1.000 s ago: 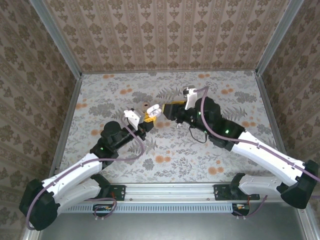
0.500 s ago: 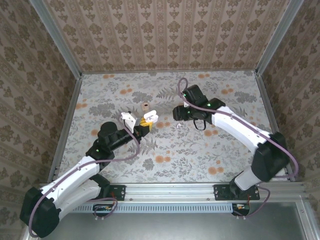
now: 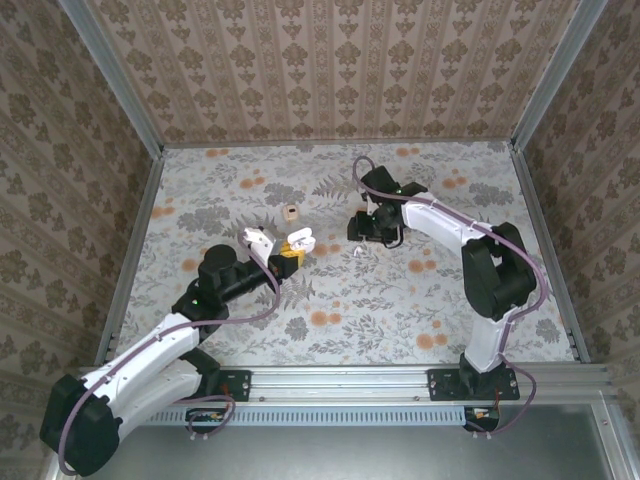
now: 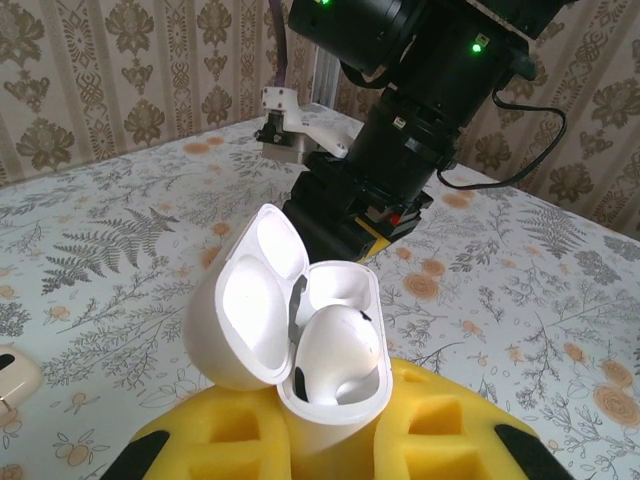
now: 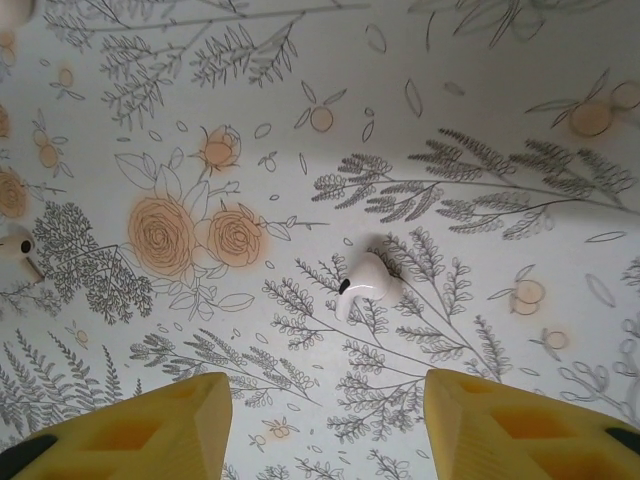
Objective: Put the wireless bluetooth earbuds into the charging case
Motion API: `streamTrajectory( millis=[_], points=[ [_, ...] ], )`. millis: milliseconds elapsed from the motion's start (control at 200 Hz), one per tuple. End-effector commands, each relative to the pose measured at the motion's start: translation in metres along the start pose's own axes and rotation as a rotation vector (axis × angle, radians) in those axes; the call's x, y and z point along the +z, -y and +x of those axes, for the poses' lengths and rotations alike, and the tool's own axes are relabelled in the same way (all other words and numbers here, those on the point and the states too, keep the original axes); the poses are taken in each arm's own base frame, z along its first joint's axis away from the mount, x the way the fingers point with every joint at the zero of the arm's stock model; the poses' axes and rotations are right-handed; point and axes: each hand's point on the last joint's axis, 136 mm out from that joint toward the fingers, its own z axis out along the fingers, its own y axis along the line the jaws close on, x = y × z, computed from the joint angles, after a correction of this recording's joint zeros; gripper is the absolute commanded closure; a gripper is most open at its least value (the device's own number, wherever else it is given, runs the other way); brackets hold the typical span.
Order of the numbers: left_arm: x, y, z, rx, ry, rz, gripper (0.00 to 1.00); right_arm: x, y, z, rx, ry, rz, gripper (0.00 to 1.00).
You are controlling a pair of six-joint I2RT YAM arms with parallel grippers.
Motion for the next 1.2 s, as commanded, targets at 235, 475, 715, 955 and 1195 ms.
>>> streamTrajectory(
  millis=[235, 475, 715, 955, 1195],
  points=[
    [-0.002, 0.002, 0.005, 0.0, -0.015, 0.013, 1.0, 0.045, 0.007, 0.025, 0.065, -0.132, 0.046, 0.45],
    [-0.014, 0.0, 0.008, -0.005, 0.002, -0.022, 1.0, 0.057, 0.002, 0.018, 0.045, -0.144, 0.05, 0.44],
    [-0.024, -0.002, 0.008, -0.003, 0.01, -0.056, 1.0, 0.067, -0.004, 0.008, -0.018, -0.151, 0.083, 0.44],
    [-0.026, -0.003, 0.008, -0.005, 0.014, -0.064, 1.0, 0.065, -0.013, 0.002, -0.102, -0.139, 0.119, 0.44],
    [-0.025, -0.004, 0.008, -0.004, 0.013, -0.066, 1.0, 0.053, -0.013, -0.003, -0.18, -0.11, 0.212, 0.44]
  ],
)
